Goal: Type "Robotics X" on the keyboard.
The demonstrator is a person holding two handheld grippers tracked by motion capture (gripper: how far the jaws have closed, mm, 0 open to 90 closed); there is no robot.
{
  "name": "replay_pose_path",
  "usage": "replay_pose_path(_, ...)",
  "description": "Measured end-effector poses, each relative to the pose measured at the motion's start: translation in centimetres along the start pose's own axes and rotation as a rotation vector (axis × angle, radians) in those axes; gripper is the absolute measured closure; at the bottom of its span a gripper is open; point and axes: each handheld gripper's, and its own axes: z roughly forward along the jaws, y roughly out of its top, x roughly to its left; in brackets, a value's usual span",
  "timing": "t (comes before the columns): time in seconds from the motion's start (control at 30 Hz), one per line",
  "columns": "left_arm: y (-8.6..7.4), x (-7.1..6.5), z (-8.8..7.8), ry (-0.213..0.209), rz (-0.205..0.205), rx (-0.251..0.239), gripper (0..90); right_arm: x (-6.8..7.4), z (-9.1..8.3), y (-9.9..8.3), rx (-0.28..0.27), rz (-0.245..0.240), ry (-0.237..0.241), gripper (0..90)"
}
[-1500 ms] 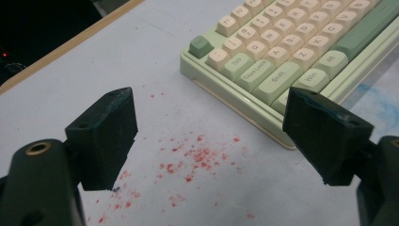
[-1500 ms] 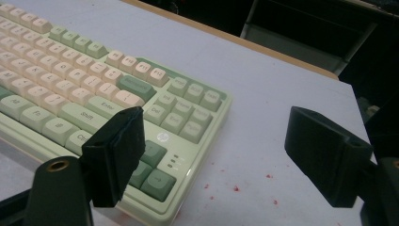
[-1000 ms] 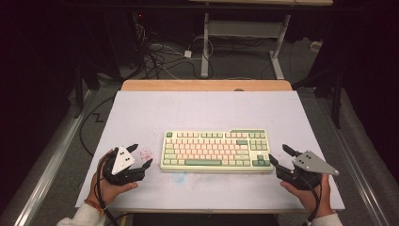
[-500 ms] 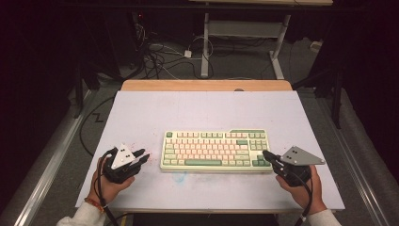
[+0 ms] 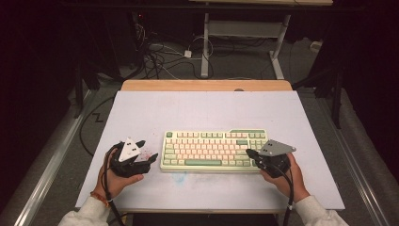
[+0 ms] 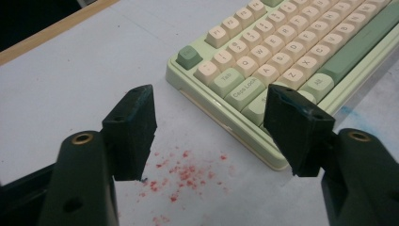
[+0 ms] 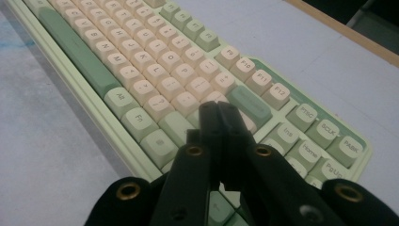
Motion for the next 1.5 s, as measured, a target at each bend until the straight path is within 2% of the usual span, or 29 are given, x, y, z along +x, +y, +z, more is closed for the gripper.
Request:
replay_pose_path(0.17, 0.6, -0.2, 0.8, -0.012, 0.009, 0.017, 27.9, -0.1, 1.0, 0.2, 0.021, -0.009, 0.010, 90.0)
replay_pose_path(0.3, 1.1, -0.5, 1.3, -0.022, 0.027, 0.012, 24.6, -0.2, 1.7, 0.1, 0.041, -0.009, 0.019, 90.0)
replay_pose_path(0.53, 2.1, -0.6, 2.0, -0.045, 0.044, -0.003, 23.5, 0.0, 2.5, 0.0, 0.065, -0.014, 0.031, 90.0)
replay_pose_path(0.73, 2.5, -1.0, 2.4, -0.071, 0.051, -0.008, 26.2, 0.3, 2.8, 0.0, 0.072, -0.024, 0.039, 90.0)
replay_pose_path(0.83, 2.8, -1.1, 2.7, -0.085, 0.054, 0.001, 32.7, 0.3, 2.8, 0.0, 0.073, -0.028, 0.045, 90.0)
replay_pose_path(0.87, 2.9, -1.2, 2.7, -0.093, 0.055, 0.001, 39.3, 0.4, 3.0, -0.1, 0.086, -0.033, 0.049, 90.0)
replay_pose_path(0.97, 3.5, -1.1, 3.0, -0.130, 0.051, 0.009, 50.4, 0.5, 3.0, -0.1, 0.081, -0.041, 0.051, 90.0)
replay_pose_path(1.1, 3.9, -1.0, 3.3, -0.153, 0.053, 0.014, 69.8, 0.5, 3.0, -0.2, 0.078, -0.033, 0.053, 90.0)
replay_pose_path(1.13, 4.2, -0.9, 3.6, -0.180, 0.055, 0.021, 74.5, 0.5, 3.0, -0.2, 0.078, -0.032, 0.054, 90.0)
replay_pose_path(1.17, 4.2, -0.9, 3.6, -0.180, 0.055, 0.021, 78.4, 0.5, 3.1, -0.2, 0.078, -0.030, 0.053, 90.0)
replay_pose_path(1.2, 4.4, -0.9, 3.7, -0.184, 0.064, 0.028, 78.4, 0.5, 3.1, -0.2, 0.078, -0.030, 0.053, 90.0)
replay_pose_path(1.23, 4.6, -1.0, 3.9, -0.193, 0.071, 0.038, 84.0, 0.6, 3.1, -0.2, 0.078, -0.031, 0.050, 90.0)
replay_pose_path(1.33, 5.2, -1.3, 4.5, -0.217, 0.091, 0.056, 87.3, 0.5, 3.1, -0.3, 0.075, -0.030, 0.052, 90.0)
replay_pose_path(1.5, 6.2, -1.7, 5.7, -0.250, 0.096, 0.086, 87.4, 0.5, 3.1, -0.4, 0.068, -0.025, 0.049, 90.0)
